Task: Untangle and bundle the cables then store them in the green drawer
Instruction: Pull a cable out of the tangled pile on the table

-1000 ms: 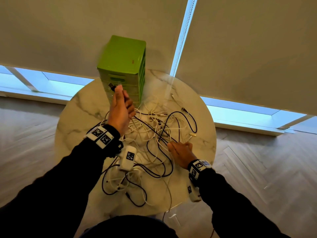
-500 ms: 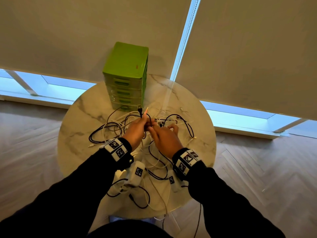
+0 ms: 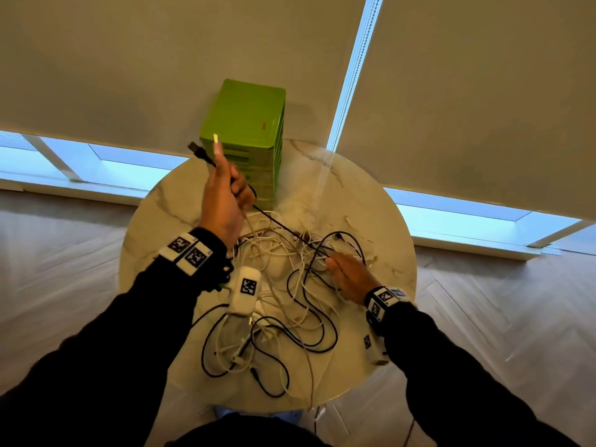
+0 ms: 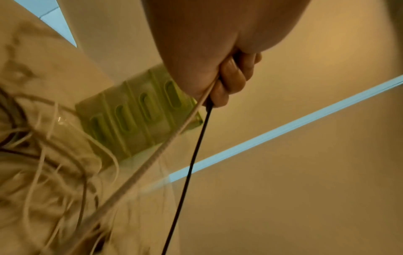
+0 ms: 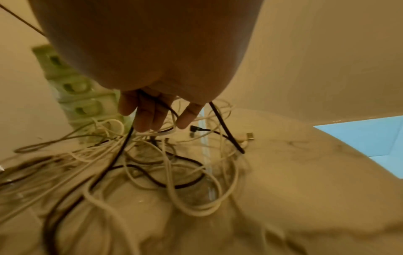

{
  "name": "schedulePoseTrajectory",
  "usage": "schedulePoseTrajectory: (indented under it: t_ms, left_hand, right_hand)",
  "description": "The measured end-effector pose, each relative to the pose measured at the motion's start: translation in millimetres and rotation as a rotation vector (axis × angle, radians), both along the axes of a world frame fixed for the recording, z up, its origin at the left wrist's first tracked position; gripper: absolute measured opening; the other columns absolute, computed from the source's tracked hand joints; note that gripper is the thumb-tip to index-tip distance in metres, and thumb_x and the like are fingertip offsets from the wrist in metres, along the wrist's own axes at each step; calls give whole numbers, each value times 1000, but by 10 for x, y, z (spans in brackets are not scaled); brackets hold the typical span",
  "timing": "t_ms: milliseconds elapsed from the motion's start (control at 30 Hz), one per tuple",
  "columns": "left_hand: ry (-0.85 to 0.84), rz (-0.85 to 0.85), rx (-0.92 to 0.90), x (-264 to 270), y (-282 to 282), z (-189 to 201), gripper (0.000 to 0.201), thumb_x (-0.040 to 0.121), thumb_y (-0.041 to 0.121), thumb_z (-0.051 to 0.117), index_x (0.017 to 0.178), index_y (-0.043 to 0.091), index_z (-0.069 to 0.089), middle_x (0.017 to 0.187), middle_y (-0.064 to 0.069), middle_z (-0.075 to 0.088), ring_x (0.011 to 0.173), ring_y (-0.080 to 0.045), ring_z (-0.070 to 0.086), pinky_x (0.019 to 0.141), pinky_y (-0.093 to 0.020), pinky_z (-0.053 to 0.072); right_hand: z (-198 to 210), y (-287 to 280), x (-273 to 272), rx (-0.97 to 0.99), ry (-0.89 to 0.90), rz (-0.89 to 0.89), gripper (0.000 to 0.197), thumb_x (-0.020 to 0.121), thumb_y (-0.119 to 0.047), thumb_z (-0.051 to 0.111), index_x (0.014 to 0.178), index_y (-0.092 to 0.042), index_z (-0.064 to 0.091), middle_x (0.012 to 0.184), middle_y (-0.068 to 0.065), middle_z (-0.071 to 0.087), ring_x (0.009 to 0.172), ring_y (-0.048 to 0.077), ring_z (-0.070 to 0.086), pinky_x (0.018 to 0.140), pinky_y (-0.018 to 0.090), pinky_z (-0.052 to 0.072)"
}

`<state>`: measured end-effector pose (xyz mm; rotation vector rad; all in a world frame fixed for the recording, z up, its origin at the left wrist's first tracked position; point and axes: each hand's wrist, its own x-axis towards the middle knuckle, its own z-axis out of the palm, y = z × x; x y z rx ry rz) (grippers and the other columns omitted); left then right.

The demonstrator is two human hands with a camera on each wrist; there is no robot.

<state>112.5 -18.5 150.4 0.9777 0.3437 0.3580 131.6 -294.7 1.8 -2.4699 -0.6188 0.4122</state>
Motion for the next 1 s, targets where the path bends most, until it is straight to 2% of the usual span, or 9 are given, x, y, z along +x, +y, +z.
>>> schedulePoseTrajectory:
  t_ms: [33, 167, 300, 400, 533, 600, 700, 800, 1000]
  left_hand:
    - [-1, 22, 23, 38, 92, 11, 46, 108, 49, 35, 104, 10, 59, 61, 8, 26, 53, -9, 17, 51, -24, 19]
    - [55, -57, 344, 3, 152, -35, 41, 108, 50, 31, 81, 22, 45, 62, 10, 31, 56, -9, 24, 52, -25, 23]
    - [227, -247, 649, -93, -124, -359, 47, 110, 38, 33, 136, 5, 52, 82, 10, 51, 72, -4, 45, 66, -18, 41]
    - [376, -341, 705, -103, -334, -557, 49, 108, 47, 34, 130, 12, 60, 91, 2, 62, 82, -15, 56, 79, -32, 48]
    - [432, -325, 479, -6, -434, -704, 60, 94, 72, 37, 105, 22, 69, 103, -2, 72, 100, -21, 67, 97, -42, 47]
    - [389, -264, 327, 33, -475, -642, 42, 103, 58, 37, 114, 27, 64, 96, 0, 68, 86, -16, 63, 84, -32, 47]
    - [314, -242, 129, 61, -521, -476, 32, 109, 42, 35, 97, 24, 58, 75, 5, 65, 65, -11, 52, 61, -27, 36]
    - [256, -260, 108, 64, -521, -400, 39, 110, 43, 32, 81, 21, 46, 56, 10, 45, 58, -11, 49, 62, -31, 30]
    - [89, -49, 18, 110, -186, -154, 34, 110, 39, 31, 87, 19, 46, 56, 12, 32, 54, -10, 35, 58, -26, 32]
  right_hand:
    - [3, -22, 60, -48, 9, -15, 44, 97, -62, 20, 83, -30, 47, 77, -4, 54, 73, 23, 52, 72, 41, 44]
    - [231, 121, 342, -243, -32, -133, 70, 93, -66, 10, 108, -18, 59, 104, 12, 70, 103, 34, 64, 92, 44, 43]
    - [542, 515, 479, -107, -131, -188, 37, 108, -41, 30, 104, -19, 59, 92, 11, 72, 97, 36, 65, 98, 45, 36]
    - [720, 764, 347, 101, -166, -85, 32, 107, -39, 35, 95, -19, 57, 78, 3, 68, 80, 33, 65, 88, 50, 46]
    - [867, 901, 144, 240, -79, 81, 28, 108, -34, 40, 113, -18, 63, 86, 0, 69, 80, 25, 66, 77, 40, 48]
    - [831, 902, 79, 290, -64, 102, 33, 106, -39, 38, 120, -21, 62, 89, -1, 72, 79, 17, 66, 75, 34, 47]
    - [665, 849, -7, 314, 13, 115, 28, 107, -39, 38, 96, -24, 59, 77, -15, 61, 70, 8, 56, 71, 31, 43]
    - [522, 770, -50, 348, 73, 64, 27, 108, -37, 36, 83, -37, 48, 70, -15, 55, 67, 3, 53, 71, 32, 45]
    - [146, 452, 76, 187, -91, 38, 32, 107, -37, 34, 80, -29, 49, 63, -13, 49, 64, 9, 49, 69, 33, 39]
